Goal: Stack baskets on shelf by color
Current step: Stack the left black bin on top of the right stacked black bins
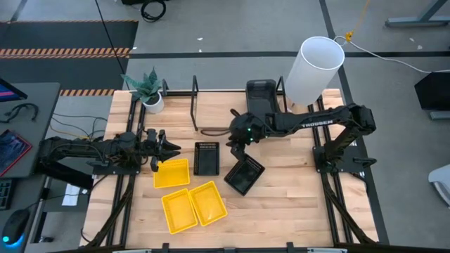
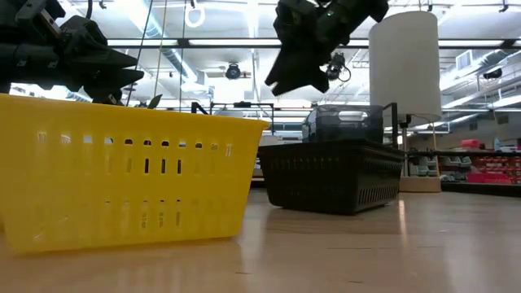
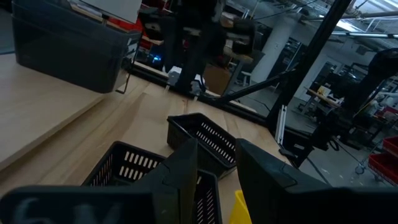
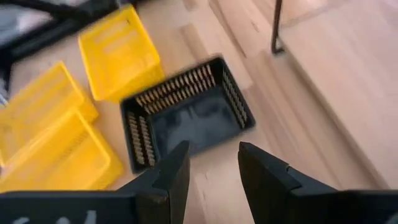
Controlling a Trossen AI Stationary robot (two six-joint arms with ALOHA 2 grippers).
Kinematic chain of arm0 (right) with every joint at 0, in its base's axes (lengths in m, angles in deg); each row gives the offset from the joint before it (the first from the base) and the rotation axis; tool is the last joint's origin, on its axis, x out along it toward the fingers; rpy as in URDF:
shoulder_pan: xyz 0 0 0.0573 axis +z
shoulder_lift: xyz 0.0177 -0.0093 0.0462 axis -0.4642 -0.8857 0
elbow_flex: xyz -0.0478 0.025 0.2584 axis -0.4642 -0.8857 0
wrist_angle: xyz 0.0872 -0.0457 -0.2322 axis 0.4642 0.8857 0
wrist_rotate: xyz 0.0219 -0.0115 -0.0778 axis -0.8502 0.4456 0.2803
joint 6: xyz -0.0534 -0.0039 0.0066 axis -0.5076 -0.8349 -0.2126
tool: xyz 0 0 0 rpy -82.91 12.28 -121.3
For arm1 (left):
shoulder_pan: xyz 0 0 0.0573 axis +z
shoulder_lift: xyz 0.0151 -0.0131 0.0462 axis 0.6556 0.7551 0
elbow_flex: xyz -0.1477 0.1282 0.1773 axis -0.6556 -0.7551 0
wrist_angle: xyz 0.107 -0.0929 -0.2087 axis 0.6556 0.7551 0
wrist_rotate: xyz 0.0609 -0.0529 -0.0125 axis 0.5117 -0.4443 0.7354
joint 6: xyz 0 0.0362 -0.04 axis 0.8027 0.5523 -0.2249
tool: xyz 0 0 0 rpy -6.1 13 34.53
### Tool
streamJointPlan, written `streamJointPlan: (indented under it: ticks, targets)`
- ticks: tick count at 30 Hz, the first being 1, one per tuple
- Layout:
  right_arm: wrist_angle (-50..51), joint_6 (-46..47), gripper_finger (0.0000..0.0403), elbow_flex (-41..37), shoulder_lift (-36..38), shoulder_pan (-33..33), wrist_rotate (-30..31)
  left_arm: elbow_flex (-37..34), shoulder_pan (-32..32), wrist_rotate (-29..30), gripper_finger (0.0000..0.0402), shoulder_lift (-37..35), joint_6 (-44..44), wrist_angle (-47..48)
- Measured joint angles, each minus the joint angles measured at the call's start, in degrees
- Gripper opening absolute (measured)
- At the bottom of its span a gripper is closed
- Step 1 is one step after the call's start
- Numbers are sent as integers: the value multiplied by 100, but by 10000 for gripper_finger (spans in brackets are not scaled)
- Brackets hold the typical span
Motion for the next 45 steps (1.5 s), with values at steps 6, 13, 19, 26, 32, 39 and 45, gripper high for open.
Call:
streamJointPlan:
  ticks: [6,13,19,26,32,39,45]
  targets:
    - [-339,-133,141,0,-15,-165,-326,0,0,0,117,-2,-2,-2]
    - [-364,-189,141,0,-13,-338,-566,-1,0,0,117,-2,-4,-4]
    - [-384,-257,141,0,-13,-422,-867,0,2,0,117,-2,0,-2]
    - [-838,-96,141,0,-2,-520,-1661,-1,1,0,117,-2,-1,-3]
    - [-833,-139,141,0,-4,-543,-1455,-2,0,0,117,-2,-4,-2]
    - [-897,-203,141,0,-9,-209,-695,-1,1,0,117,-1,-2,-4]
    - [-731,-55,141,0,-15,526,192,-1,2,0,117,-1,-2,-4]
